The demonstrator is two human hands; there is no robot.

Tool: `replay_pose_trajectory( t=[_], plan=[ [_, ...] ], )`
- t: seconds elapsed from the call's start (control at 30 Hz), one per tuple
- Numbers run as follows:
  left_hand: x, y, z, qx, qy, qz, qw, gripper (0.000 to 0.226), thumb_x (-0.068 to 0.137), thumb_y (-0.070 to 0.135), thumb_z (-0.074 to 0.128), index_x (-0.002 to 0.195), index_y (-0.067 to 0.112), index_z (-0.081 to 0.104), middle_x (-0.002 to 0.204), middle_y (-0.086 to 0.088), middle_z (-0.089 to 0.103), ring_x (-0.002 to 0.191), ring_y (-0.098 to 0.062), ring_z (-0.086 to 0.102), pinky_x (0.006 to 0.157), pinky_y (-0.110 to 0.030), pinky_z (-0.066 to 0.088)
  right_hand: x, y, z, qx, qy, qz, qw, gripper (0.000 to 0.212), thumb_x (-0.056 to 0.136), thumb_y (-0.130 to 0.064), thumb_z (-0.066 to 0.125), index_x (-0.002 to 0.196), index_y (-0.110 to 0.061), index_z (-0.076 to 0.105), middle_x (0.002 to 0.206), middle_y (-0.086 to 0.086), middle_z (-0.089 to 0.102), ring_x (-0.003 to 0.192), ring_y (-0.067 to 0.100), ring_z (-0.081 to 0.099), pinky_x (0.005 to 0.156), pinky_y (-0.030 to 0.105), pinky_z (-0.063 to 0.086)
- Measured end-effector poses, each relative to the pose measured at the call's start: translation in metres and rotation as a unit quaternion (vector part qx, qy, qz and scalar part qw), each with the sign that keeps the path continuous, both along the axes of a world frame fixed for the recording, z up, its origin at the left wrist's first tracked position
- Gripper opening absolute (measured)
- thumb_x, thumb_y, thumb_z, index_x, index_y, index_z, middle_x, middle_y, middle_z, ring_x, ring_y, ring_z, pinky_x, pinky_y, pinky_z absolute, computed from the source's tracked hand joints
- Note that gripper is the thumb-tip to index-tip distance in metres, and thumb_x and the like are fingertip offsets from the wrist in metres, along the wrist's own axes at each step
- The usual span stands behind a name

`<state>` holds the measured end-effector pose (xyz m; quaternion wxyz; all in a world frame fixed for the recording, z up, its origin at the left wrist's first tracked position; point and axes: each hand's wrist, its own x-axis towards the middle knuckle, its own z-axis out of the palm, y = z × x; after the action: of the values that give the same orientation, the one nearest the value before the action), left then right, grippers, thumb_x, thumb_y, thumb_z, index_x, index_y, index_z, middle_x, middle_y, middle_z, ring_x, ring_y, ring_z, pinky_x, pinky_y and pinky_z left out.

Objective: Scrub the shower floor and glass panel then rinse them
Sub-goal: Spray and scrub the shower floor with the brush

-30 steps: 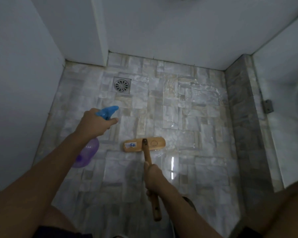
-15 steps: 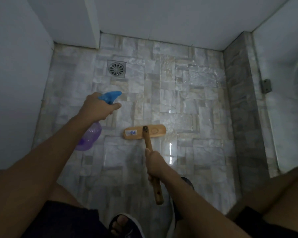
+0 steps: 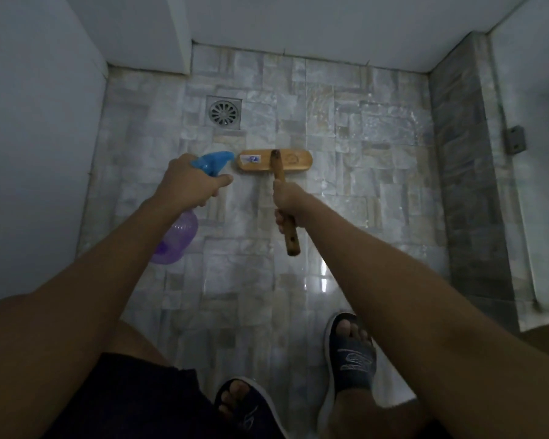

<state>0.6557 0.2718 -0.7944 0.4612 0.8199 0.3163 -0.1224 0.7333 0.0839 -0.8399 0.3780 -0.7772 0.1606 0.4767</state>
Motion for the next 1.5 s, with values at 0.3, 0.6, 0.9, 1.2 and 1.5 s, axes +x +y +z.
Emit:
replay_pose_trajectory(
  t=[0.3, 0.6, 0.9, 1.2, 1.5],
  plan=[
    [-0.001, 0.008, -0.003, -0.008, 0.017, 0.038, 0.999, 0.037, 0.083, 0.038, 0.079, 0.103, 0.009, 0.069, 0.082, -0.008, 0.074, 0.051, -0.014, 0.059, 0.046, -0.022, 0.045, -0.155, -0.073, 0.003, -0.056, 0.012, 0.110, 0.992, 0.038, 0.109, -0.044, 0.029, 0.085, -0.020, 0.045, 0.083, 0.010, 0.054, 0.063, 0.021, 0.051, 0.065, 0.043, 0.053],
    [0.000, 0.002, -0.004, 0.005, 0.026, 0.031, 0.999, 0.038, 0.084, 0.039, 0.077, 0.103, 0.007, 0.068, 0.079, -0.009, 0.074, 0.048, -0.015, 0.058, 0.047, -0.026, 0.048, -0.050, -0.004, 0.016, 0.003, 0.031, -0.001, 1.000, 0.046, 0.109, -0.047, 0.025, 0.092, -0.010, 0.047, 0.066, 0.010, 0.049, 0.048, 0.021, 0.048, 0.049, 0.034, 0.050],
    [0.013, -0.006, -0.005, -0.015, 0.008, 0.026, 1.000, 0.034, 0.083, 0.038, 0.078, 0.092, 0.007, 0.070, 0.076, -0.008, 0.074, 0.046, -0.015, 0.058, 0.051, -0.027, 0.050, -0.106, -0.049, 0.012, -0.036, 0.009, 0.092, 0.995, 0.048, 0.111, -0.036, 0.027, 0.127, 0.002, 0.051, 0.077, 0.011, 0.050, 0.069, 0.030, 0.057, 0.070, 0.048, 0.060],
    [0.026, -0.015, -0.006, 0.009, 0.023, 0.022, 0.999, 0.034, 0.083, 0.038, 0.077, 0.094, 0.006, 0.071, 0.076, -0.008, 0.074, 0.044, -0.012, 0.058, 0.045, -0.023, 0.048, -0.081, -0.048, 0.003, -0.038, 0.013, 0.068, 0.997, 0.053, 0.108, -0.049, 0.029, 0.117, -0.003, 0.054, 0.079, 0.012, 0.054, 0.055, 0.024, 0.055, 0.055, 0.040, 0.056],
    [0.043, -0.037, 0.009, 0.089, -0.023, 0.138, 0.986, 0.042, 0.077, 0.045, 0.080, 0.089, 0.007, 0.064, 0.076, -0.006, 0.066, 0.072, -0.025, 0.068, 0.067, -0.037, 0.059, 0.026, -0.019, 0.008, -0.010, 0.014, 0.054, 0.998, 0.043, 0.108, -0.042, 0.029, 0.109, -0.006, 0.052, 0.065, 0.013, 0.049, 0.048, 0.022, 0.046, 0.054, 0.037, 0.049]
  ],
)
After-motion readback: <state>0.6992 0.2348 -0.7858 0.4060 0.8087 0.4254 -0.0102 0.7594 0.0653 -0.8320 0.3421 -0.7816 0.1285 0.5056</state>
